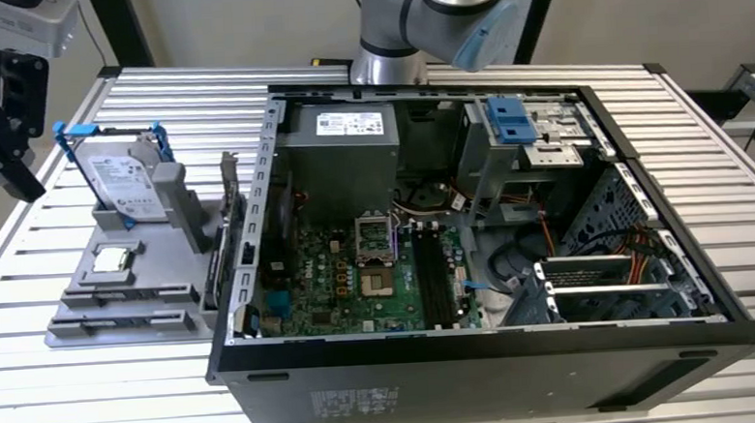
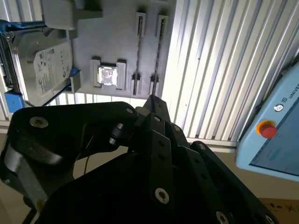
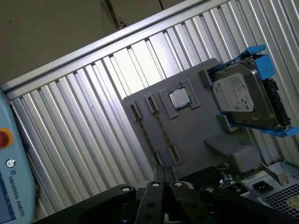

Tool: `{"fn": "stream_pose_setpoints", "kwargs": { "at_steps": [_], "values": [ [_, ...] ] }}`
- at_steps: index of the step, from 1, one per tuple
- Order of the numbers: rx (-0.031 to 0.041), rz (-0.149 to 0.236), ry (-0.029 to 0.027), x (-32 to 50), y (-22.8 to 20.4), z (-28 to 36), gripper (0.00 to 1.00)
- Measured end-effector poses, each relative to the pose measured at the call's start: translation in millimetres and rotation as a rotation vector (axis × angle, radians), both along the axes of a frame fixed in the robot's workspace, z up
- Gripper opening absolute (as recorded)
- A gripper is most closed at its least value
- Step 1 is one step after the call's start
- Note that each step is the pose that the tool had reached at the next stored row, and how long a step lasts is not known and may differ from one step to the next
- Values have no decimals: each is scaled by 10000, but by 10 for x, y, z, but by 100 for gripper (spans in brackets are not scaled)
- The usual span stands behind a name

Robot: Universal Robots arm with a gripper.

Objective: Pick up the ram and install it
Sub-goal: 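Pick up the ram and move it above insertion slot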

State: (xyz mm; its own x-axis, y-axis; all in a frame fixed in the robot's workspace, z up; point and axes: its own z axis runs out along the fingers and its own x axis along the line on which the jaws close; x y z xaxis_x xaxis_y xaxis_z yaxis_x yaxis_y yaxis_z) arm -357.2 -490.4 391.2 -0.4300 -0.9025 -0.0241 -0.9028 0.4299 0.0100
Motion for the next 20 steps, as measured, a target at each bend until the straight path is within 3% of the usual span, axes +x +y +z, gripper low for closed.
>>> {"fn": "stream_pose_setpoints", "kwargs": {
  "at_steps": [9, 13, 20],
  "values": [
    [10, 0, -1, 0, 0, -4, 0],
    [51, 1, -69, 1, 0, -8, 0],
    [50, 69, -70, -2, 0, -8, 0]
  ]
}}
